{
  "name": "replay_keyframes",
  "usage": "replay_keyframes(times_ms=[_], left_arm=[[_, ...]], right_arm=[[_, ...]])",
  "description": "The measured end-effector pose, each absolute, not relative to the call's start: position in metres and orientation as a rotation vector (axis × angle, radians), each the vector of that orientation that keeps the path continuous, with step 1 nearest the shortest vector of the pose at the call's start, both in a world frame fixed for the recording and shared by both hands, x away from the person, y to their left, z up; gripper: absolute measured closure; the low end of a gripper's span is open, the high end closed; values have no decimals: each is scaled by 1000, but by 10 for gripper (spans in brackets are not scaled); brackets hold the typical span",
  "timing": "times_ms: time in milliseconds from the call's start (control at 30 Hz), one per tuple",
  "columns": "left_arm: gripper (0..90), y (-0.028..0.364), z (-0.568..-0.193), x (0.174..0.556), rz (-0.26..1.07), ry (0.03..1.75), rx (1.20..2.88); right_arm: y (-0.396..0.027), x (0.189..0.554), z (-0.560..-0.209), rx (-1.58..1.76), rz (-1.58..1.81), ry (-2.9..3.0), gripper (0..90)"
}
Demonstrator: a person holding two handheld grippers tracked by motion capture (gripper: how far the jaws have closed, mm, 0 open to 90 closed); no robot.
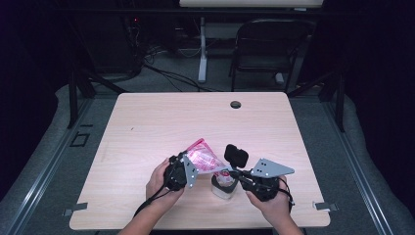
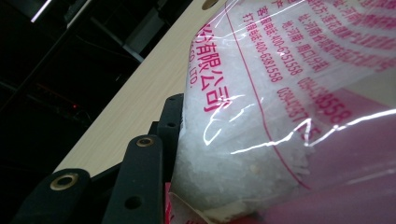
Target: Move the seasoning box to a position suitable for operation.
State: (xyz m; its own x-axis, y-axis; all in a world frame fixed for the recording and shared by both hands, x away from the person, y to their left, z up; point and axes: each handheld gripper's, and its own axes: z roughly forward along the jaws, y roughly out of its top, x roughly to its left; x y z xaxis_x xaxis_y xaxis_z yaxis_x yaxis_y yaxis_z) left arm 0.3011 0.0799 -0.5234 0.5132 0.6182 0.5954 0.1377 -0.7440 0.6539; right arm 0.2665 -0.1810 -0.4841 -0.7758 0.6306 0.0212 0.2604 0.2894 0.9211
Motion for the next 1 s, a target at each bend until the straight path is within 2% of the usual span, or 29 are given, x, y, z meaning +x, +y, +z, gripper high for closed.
replay_keyframes(times_ms=[500, 700, 1000], left_arm=[[646, 81, -525, 300, 1192, 620, 2211], [647, 81, -524, 299, 1190, 621, 2209], [647, 78, -523, 295, 1256, 586, 2189]], right_arm=[[-182, 269, -499, 838, 1455, 2223, 900], [-181, 267, -498, 841, 1456, 2207, 899], [-183, 267, -490, 826, 1425, 2173, 900]])
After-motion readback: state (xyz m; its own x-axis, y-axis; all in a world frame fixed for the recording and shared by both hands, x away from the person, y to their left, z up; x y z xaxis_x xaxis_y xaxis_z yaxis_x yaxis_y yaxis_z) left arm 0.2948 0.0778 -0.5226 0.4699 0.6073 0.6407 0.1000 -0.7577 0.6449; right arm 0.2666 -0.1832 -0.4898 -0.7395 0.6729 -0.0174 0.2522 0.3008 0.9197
